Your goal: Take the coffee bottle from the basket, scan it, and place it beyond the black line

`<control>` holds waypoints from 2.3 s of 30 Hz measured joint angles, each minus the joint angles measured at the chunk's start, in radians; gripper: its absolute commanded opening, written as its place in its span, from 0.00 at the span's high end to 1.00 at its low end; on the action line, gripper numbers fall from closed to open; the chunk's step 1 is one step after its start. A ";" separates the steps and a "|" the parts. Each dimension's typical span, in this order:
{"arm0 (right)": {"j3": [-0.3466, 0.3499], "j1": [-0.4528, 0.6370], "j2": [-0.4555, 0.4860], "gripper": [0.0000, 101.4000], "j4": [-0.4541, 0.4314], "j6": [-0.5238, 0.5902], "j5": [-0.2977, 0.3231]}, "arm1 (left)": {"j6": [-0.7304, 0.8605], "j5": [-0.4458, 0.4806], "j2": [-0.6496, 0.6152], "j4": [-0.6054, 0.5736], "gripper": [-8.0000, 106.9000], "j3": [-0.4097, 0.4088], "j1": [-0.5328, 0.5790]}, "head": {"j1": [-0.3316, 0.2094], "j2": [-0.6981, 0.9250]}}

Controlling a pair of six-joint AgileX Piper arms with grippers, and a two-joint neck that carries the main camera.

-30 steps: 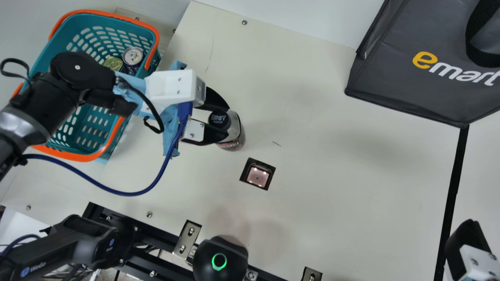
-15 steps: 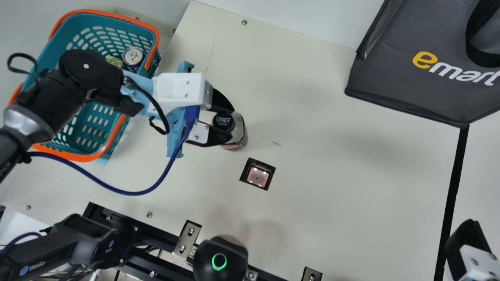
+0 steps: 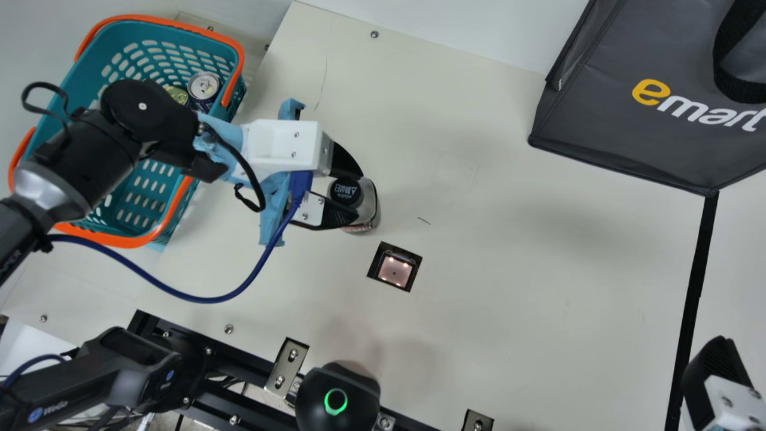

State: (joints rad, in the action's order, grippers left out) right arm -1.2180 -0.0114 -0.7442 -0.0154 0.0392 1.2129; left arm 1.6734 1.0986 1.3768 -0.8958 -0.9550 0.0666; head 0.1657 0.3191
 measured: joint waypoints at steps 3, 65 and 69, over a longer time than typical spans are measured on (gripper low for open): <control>0.000 0.000 0.000 0.10 0.000 0.000 0.000 | 0.000 -0.003 0.000 0.005 0.84 0.003 0.004 | 0.000 0.000; 0.000 0.000 0.000 0.10 0.000 0.000 -0.001 | -0.234 -0.117 -0.127 0.037 0.15 -0.055 -0.046 | 0.000 0.000; 0.000 0.000 0.000 0.10 0.000 0.000 -0.001 | -0.293 -0.138 -0.169 0.051 0.15 -0.046 -0.050 | 0.000 0.000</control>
State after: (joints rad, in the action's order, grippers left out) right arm -1.2180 -0.0114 -0.7442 -0.0154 0.0392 1.2120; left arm 1.3803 0.9609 1.2080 -0.8449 -1.0008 0.0162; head 0.1657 0.3191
